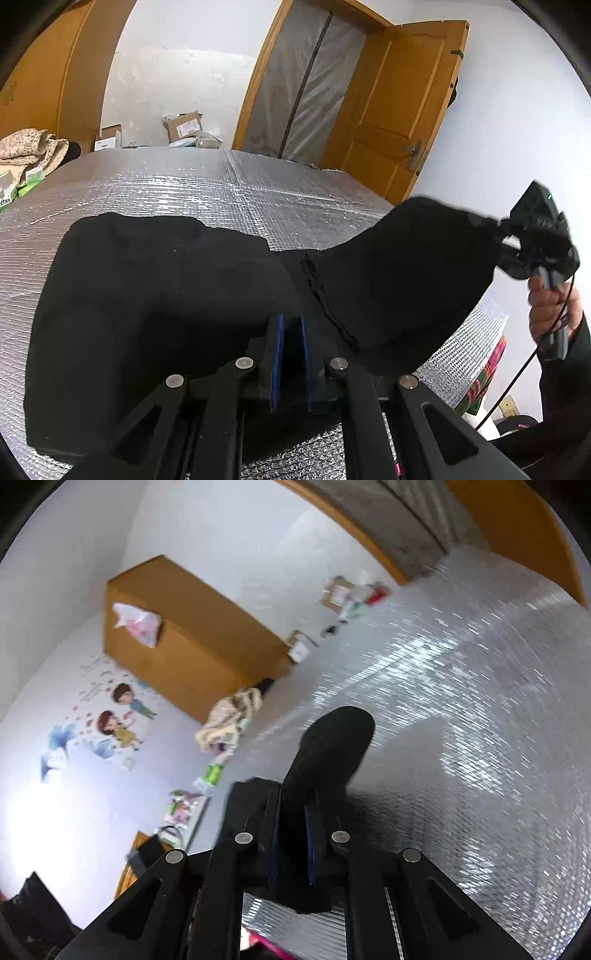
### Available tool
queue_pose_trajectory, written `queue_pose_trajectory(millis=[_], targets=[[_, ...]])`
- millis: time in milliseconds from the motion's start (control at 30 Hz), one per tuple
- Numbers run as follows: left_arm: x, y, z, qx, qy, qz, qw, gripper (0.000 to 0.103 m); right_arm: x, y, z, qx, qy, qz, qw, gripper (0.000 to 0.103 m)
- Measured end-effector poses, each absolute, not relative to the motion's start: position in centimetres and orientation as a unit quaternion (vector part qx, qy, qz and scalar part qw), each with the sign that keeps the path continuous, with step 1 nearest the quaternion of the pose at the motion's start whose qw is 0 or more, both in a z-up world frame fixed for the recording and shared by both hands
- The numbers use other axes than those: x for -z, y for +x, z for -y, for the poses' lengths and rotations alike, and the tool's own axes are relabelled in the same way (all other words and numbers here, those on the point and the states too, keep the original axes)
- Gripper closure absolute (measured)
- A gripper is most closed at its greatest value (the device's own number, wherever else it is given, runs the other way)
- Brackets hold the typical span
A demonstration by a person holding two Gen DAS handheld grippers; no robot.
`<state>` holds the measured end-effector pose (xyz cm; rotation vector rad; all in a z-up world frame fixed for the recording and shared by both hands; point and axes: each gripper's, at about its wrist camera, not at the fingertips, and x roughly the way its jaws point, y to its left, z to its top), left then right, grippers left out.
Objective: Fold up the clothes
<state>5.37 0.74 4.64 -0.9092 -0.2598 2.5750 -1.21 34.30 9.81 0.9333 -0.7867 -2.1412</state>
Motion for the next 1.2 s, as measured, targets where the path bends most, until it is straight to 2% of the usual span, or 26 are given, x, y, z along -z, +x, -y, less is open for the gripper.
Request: queue_pose_trajectory(millis=[367, 633, 900, 1033, 1200], targets=[[-4.8, 6.4, 0.4, -0.927, -0.312, 0.106, 0.181, 0.094, -16.6, -2.8, -26.9, 0.816, 0.326, 0.246, 0.41, 0.092], [-5.3, 8.1, 3.1, -0.936, -0.293, 0.125, 0.151, 0.094, -19.4, -3.1, -18.3, 0.795, 0.339, 0.186, 0.467, 0.092], [-6.0, 10.1, 7.0, -0.945, -0.27, 0.153, 0.103, 0.094, -17.3, -3.2, -7.9, 0.767, 0.385, 0.114, 0.501, 0.092], [-6.0, 11.5, 9.7, -0.948, -0.261, 0.169, 0.068, 0.094, -14.1, -3.6, -1.9, 0.742, 0.425, 0.074, 0.513, 0.087], [-5.9, 13.2, 13.1, -0.947, -0.251, 0.198, 0.029, 0.094, -11.6, -3.3, 1.6, 0.709, 0.446, 0.067, 0.542, 0.074]])
